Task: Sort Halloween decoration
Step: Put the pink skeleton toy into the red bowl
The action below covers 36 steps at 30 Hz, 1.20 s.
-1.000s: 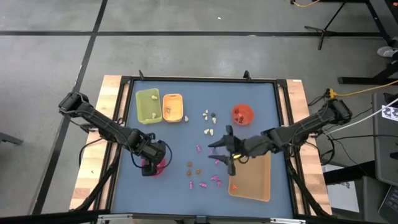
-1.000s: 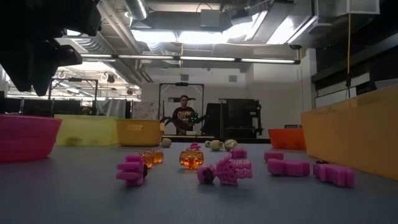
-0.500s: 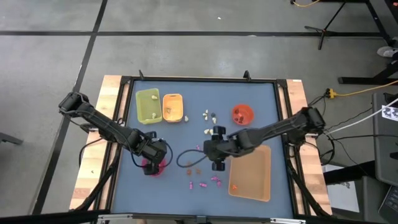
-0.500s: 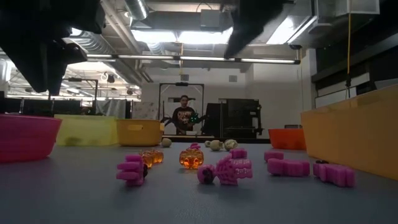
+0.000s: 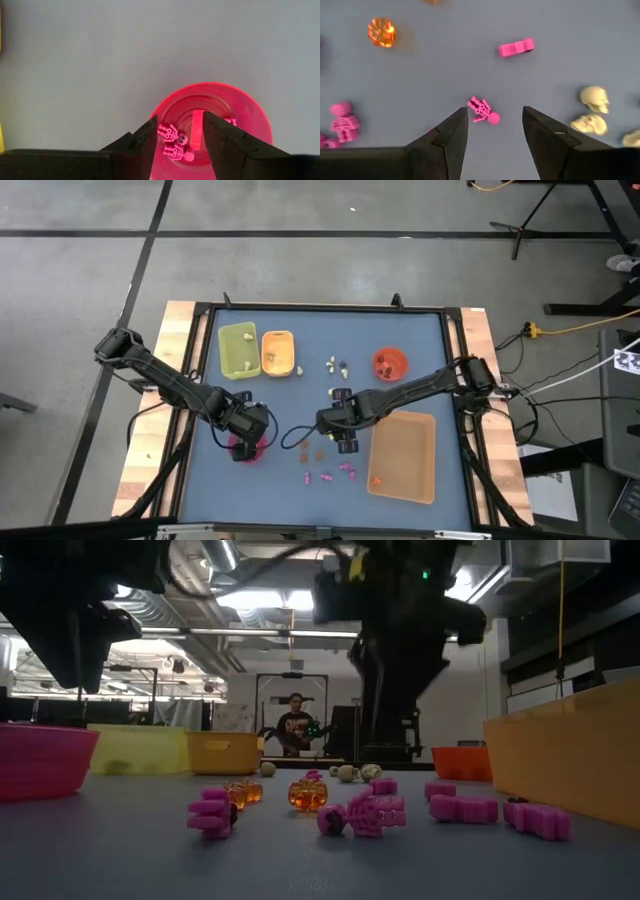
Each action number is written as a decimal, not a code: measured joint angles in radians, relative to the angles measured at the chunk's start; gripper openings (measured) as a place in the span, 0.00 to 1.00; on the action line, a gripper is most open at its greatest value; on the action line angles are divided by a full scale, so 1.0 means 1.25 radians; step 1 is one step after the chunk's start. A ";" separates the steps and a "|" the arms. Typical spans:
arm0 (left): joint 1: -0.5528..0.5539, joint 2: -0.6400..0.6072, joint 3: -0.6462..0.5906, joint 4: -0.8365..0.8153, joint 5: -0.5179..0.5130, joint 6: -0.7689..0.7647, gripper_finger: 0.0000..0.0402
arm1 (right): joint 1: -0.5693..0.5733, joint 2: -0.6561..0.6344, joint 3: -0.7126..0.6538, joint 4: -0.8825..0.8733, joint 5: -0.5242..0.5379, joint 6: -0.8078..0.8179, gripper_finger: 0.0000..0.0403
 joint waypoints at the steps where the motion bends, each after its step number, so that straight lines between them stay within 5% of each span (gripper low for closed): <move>1: 0.000 0.000 0.000 0.000 0.000 0.000 0.35 | 0.000 0.011 0.000 0.001 -0.008 -0.003 0.46; 21: 0.000 0.000 0.000 0.000 0.000 -0.006 0.35 | -0.032 0.095 0.001 0.003 -0.081 -0.022 0.45; 29: 0.000 0.000 0.000 0.000 0.002 -0.006 0.35 | -0.031 0.096 0.001 0.005 -0.095 -0.022 0.24; 36: -0.006 -0.028 0.000 -0.013 0.091 -0.007 0.35 | -0.031 0.096 0.001 0.008 -0.095 -0.022 0.09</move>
